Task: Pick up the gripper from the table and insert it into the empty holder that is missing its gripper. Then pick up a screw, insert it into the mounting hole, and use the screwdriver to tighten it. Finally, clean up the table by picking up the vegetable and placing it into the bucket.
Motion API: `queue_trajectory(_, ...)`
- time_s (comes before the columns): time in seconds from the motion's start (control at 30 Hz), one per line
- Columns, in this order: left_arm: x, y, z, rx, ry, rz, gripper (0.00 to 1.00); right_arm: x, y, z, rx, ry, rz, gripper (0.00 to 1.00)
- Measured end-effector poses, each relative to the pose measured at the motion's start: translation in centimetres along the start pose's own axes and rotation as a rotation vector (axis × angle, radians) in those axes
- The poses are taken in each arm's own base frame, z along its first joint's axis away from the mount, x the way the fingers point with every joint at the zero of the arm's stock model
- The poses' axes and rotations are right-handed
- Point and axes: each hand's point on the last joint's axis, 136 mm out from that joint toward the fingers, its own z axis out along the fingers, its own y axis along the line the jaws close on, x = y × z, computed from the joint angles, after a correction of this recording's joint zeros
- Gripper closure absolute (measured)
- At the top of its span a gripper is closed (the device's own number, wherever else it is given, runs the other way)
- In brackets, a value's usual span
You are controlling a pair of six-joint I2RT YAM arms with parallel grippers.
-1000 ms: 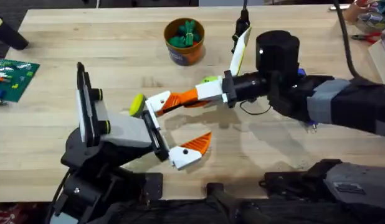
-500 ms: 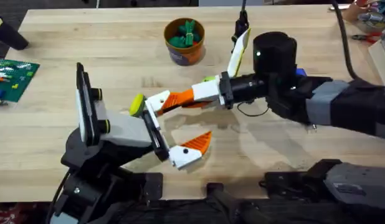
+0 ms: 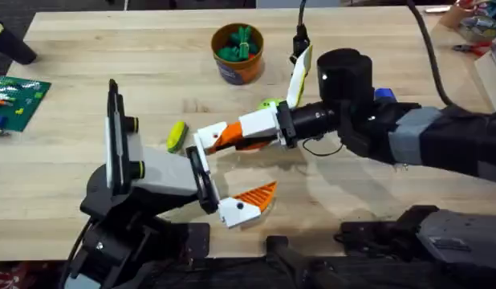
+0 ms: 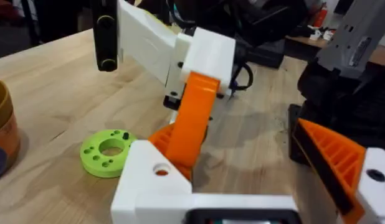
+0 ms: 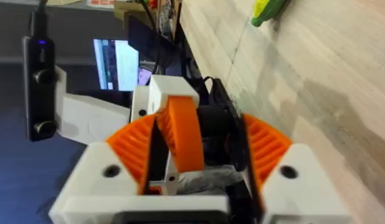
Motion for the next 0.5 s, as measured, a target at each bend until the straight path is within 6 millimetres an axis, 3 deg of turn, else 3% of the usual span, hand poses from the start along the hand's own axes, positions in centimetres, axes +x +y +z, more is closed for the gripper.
queue_trajectory(0.13,0.0,-0.2,0.0,0.01,0.002,0.003,0.015,-0.2,-0.1,-0.4,-0.008,-0.002,0.006,0.03)
queue_trajectory(0.5,0.1,-0.4,0.0,0.022,0.003,0.003,0.014,-1.1,-0.1,-2.0,-0.034,-0.018,0.022,0.009)
